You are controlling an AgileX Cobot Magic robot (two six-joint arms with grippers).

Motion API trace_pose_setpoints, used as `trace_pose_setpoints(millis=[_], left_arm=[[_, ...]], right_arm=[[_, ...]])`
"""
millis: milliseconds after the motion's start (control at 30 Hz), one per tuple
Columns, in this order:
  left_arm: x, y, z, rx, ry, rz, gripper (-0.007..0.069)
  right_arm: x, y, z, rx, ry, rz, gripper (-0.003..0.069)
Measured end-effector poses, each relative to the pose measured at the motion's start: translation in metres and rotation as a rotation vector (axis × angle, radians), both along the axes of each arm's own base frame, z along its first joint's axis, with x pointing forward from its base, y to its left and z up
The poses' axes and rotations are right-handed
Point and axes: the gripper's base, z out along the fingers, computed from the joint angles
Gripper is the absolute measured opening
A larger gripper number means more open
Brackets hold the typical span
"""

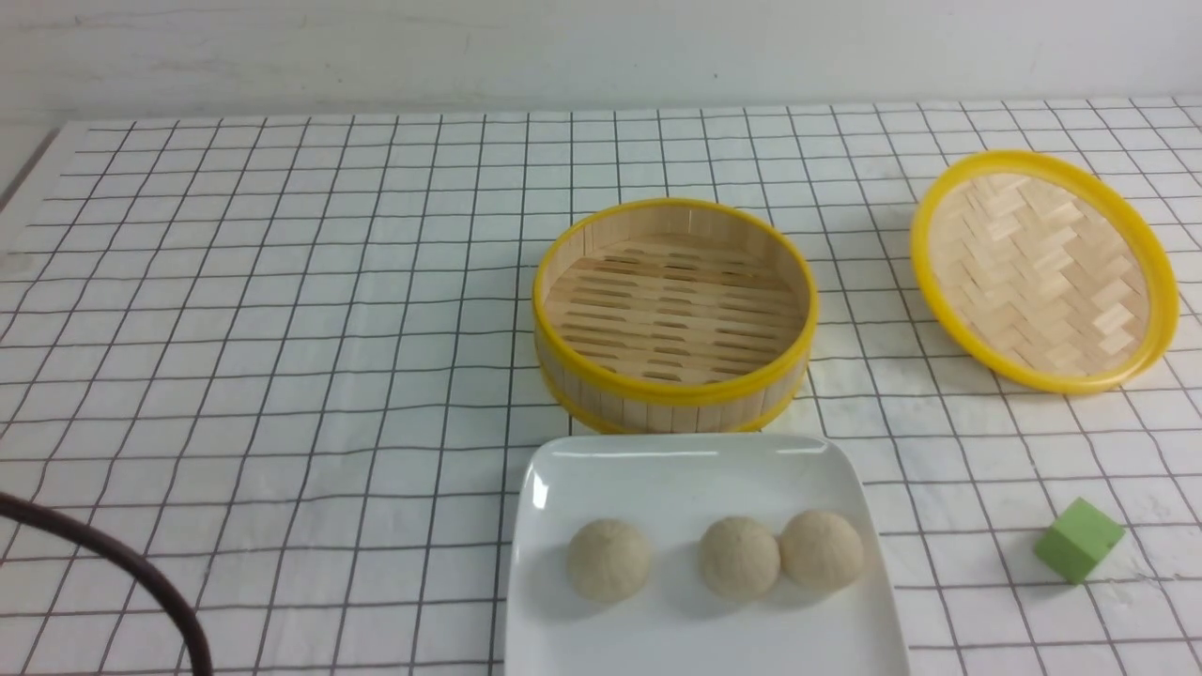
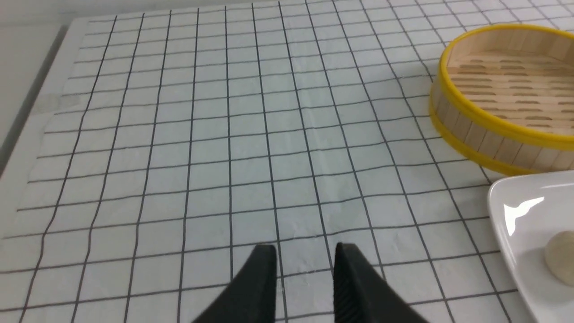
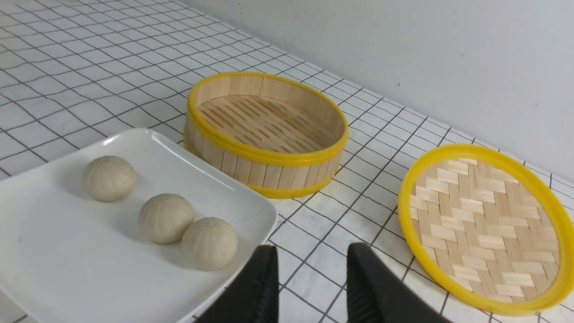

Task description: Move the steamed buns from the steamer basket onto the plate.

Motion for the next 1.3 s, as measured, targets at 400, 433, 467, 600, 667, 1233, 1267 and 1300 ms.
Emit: trace_pose_setpoints(millis=[400,433,467,600,667,1233,1267,1300], left_arm=[[-0.034,0.025,0.001,-0.066,-0.100,0.020,0.0202],[-0.034,0.025,0.000,-0.068,-0.101,0.019,0.0202],[-0.039,0.028,-0.001,-0.088,-0.101,0.018,0.0202],[-0.048,0.026,-0.004,-0.176,-0.080,-0.028,0.0192],[-0.051,0.019,-0.007,-0.245,-0.029,-0.089,0.0181],[-0.040,-0.020,-0.046,-0.228,-0.009,-0.402,0.0148],[-0.039,-0.020,-0.048,-0.225,-0.008,-0.400,0.0148],[-0.038,-0.020,-0.050,-0.212,-0.014,-0.397,0.0148]], right_arm=[[0.000,0.000,0.000,0.001,0.000,0.000,0.0242],[0.000,0.000,0.000,0.001,0.000,0.000,0.0242],[0.000,0.000,0.000,0.001,0.000,0.000,0.0242],[0.000,0.000,0.000,0.001,0.000,0.000,0.0242],[0.000,0.000,0.000,0.001,0.000,0.000,0.0242],[0.000,0.000,0.000,0.000,0.000,0.000,0.0242],[0.000,0.000,0.000,0.000,0.000,0.000,0.0242],[0.000,0.000,0.000,0.000,0.000,0.000,0.0242]])
